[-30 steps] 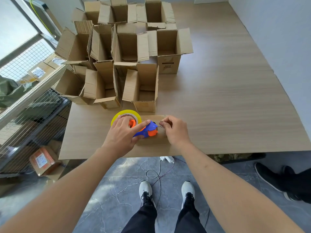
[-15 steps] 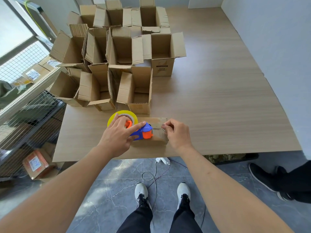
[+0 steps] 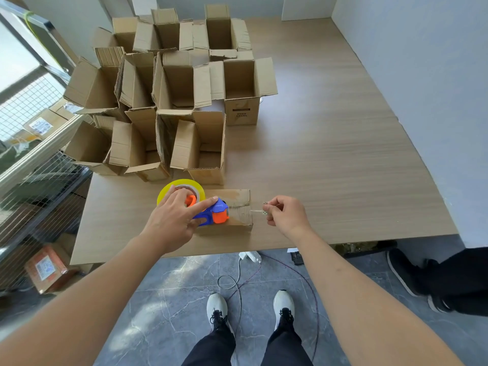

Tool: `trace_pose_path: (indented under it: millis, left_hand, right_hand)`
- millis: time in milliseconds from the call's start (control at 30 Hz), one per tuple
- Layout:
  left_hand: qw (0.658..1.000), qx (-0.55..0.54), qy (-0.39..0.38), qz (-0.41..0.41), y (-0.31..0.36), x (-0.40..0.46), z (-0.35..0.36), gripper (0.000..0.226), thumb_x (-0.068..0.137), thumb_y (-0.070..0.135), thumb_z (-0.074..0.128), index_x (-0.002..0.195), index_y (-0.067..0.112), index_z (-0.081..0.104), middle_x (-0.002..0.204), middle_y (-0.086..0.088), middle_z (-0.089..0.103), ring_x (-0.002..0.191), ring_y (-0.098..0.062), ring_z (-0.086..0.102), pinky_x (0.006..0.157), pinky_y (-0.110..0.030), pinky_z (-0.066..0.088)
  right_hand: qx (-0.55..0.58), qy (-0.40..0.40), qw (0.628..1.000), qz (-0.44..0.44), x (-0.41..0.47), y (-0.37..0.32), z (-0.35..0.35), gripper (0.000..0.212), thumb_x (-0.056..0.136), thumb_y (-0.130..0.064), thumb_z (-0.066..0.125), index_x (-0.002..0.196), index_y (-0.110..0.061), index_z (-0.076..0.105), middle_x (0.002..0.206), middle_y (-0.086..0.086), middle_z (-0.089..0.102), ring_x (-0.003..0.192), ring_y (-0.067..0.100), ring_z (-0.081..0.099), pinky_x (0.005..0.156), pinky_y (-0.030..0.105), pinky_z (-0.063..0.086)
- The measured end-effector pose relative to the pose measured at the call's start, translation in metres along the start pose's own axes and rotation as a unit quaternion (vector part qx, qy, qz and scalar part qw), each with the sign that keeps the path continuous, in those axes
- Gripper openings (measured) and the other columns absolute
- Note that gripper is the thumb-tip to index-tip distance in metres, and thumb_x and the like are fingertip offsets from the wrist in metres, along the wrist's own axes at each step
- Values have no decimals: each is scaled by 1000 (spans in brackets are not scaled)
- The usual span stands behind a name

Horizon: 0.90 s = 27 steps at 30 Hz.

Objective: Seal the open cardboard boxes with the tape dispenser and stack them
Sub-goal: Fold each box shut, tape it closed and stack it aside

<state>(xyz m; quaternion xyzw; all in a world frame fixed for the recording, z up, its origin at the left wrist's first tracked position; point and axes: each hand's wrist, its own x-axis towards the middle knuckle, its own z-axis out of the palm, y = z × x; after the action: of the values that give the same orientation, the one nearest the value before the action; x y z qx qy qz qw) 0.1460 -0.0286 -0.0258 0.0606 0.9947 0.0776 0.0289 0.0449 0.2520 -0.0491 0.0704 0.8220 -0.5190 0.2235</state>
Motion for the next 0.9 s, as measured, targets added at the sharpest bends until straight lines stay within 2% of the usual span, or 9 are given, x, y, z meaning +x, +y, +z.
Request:
trace_pose_path:
  millis: [167,333,433,533,600,733,800,900]
  left_hand:
    - [1000,-5,-31,-1,-2,8,-4,65,98,38,63,155,50,33,110,-6,50,116,-32,50,114,-50,36]
    - [998,-10,-58,-4,-3,13,-7,65,99,42,60,155,55,28,116,-5,49,124,-30,47,122,-49,28]
    - [998,-14,-63,-3,-1,15,-9,67,98,41,63,155,53,31,116,-5,50,124,-31,47,120,-50,31]
    - [998,-19,-56,-1,1,14,-11,67,96,38,67,154,50,36,112,-6,52,119,-33,49,111,-49,40]
    - [998,-24,-57,-2,1,13,-12,66,96,36,67,154,49,37,111,-7,52,118,-34,50,112,-49,39]
    - [998,-38,-39,4,3,11,-12,64,93,29,73,151,42,47,109,-9,54,116,-36,52,110,-53,42]
    - [998,-43,-33,5,4,10,-12,64,92,28,74,150,41,50,108,-9,54,115,-36,52,107,-53,44]
    - [998,-47,-35,3,4,12,-13,63,93,28,73,150,42,49,108,-9,54,116,-35,51,106,-52,43]
  right_hand:
    - [28,-23,998,53,17,5,4,19,94,-6,72,75,-7,65,67,8,62,63,20,63,67,40,64]
    - [31,-45,995,78,30,12,6,15,93,-9,74,80,-4,68,71,8,64,64,19,64,67,37,64]
    - [34,-46,994,92,37,15,11,14,92,-9,75,80,-3,70,75,10,66,66,21,65,67,37,64]
    - [42,-51,992,109,41,18,20,15,91,-10,76,79,-4,70,77,12,66,66,22,63,70,41,64]
    - [53,-56,989,124,42,21,28,15,91,-12,77,80,-6,68,81,12,66,65,22,60,70,41,64]
    - [157,-79,966,189,39,29,40,17,91,-13,77,99,-9,63,92,9,65,62,19,57,56,33,61]
    - [224,-78,947,217,35,31,45,22,92,-12,75,109,-14,61,88,8,69,58,17,59,53,30,56]
    - [289,-22,933,213,29,28,60,25,95,-4,68,110,-22,60,83,4,73,59,14,64,52,27,49]
